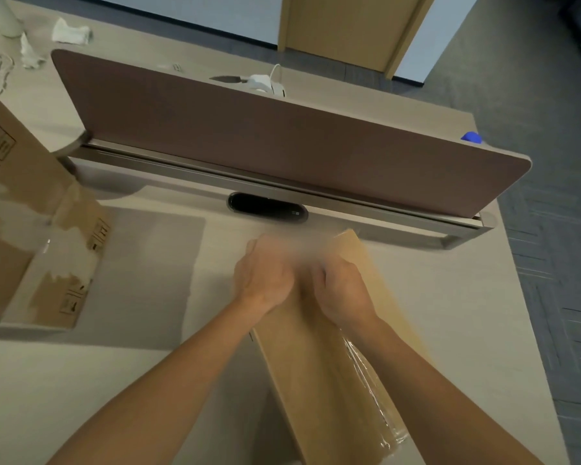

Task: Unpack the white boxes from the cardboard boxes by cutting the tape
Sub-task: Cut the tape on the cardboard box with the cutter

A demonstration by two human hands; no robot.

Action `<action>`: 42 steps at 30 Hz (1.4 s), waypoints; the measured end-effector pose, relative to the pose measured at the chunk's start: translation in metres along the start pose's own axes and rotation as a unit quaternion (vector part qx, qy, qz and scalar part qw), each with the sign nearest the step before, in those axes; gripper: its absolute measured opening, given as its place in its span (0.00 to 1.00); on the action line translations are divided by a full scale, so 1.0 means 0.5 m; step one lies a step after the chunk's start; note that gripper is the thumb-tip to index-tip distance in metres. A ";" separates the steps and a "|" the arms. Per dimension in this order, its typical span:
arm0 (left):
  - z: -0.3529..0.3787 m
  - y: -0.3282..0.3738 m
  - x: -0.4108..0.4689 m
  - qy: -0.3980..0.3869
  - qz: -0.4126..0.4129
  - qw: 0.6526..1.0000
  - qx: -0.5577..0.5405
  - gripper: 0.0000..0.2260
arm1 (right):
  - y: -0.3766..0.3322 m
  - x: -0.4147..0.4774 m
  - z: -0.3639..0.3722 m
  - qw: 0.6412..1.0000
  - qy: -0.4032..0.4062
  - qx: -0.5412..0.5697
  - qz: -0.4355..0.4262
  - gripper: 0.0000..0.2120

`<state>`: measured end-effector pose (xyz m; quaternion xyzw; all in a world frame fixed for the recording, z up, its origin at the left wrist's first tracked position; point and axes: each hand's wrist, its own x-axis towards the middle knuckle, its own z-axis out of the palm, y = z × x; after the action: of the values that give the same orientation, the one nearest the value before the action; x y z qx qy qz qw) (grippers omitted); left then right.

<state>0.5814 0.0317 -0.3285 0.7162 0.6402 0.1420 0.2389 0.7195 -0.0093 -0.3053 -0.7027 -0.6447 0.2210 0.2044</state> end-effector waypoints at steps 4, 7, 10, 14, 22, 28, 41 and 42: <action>0.000 0.003 0.000 0.000 0.005 1.000 0.007 0.13 | -0.001 0.005 0.009 1.000 -0.009 -0.021 -0.001 0.15; -0.004 0.004 -0.002 -0.003 0.003 1.000 0.010 0.13 | -0.001 0.004 0.010 1.000 -0.009 -0.022 -0.009 0.15; -0.007 0.004 -0.004 -0.010 -0.006 1.000 0.004 0.13 | 0.002 0.002 0.003 0.999 -0.013 -0.025 -0.023 0.14; -0.007 0.007 -0.004 -0.010 -0.009 1.000 0.000 0.13 | 0.003 -0.003 -0.010 0.999 -0.033 -0.031 -0.030 0.14; -0.007 0.006 -0.005 -0.004 -0.008 1.000 -0.003 0.13 | 0.016 -0.039 -0.024 0.998 -0.054 -0.034 -0.026 0.13; -0.005 0.005 -0.005 -0.001 -0.012 1.000 -0.012 0.13 | 0.025 -0.054 -0.023 0.997 -0.057 -0.039 -0.030 0.13; 0.000 0.002 -0.005 0.005 -0.009 1.000 -0.012 0.13 | 0.043 -0.078 -0.020 0.997 -0.053 -0.048 -0.040 0.12; 0.000 0.002 -0.005 0.007 -0.009 1.000 -0.009 0.14 | 0.044 -0.080 -0.020 0.997 -0.054 -0.050 -0.037 0.12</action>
<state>0.5819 0.0289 -0.3277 0.7076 0.6465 0.1504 0.2423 0.7403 -0.0510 -0.3079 -0.6743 -0.6909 0.2188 0.1418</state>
